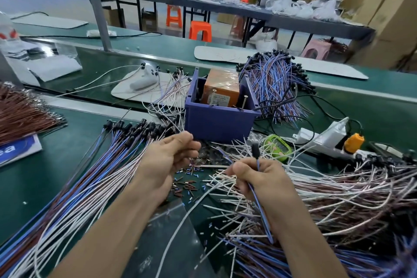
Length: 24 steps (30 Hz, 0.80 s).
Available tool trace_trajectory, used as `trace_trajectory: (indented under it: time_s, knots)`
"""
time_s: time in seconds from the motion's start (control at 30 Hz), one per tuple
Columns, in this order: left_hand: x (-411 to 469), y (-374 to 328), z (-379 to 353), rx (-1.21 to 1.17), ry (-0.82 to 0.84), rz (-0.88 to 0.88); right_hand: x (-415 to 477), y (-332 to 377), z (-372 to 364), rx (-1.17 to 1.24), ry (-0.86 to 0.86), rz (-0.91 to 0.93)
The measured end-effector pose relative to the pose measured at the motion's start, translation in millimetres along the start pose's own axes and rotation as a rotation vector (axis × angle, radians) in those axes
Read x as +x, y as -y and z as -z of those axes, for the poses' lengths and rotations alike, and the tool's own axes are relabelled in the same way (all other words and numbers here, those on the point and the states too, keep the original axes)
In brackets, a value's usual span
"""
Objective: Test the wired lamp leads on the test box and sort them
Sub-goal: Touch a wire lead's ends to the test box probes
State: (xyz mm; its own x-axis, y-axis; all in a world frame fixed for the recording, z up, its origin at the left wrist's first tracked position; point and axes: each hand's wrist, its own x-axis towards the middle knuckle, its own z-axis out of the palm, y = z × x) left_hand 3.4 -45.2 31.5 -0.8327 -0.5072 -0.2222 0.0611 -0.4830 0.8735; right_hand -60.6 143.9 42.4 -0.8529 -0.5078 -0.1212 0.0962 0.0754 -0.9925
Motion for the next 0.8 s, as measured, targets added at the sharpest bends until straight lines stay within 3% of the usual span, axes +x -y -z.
trace_trajectory:
  time_s: [0.1, 0.23, 0.53, 0.7, 0.8]
  knots:
    - [-4, -4, 1, 0.088, 0.028, -0.074, 1, 1, 0, 0.053, -0.030, -0.003]
    - [-20, 5, -17, 0.224, 0.183, -0.109, 3, 0, -7, 0.097, -0.054, 0.025]
    - [-30, 23, -31, 0.130, 0.339, -0.087, -1, -1, -15, 0.215, -0.016, 0.049]
    - [-25, 26, -28, 0.143, 0.237, -0.088, 1, -3, -18, 0.183, -0.073, 0.003]
    - [-22, 24, -26, 0.120, 0.210, -0.047, -1, -6, -13, 0.110, -0.006, 0.017]
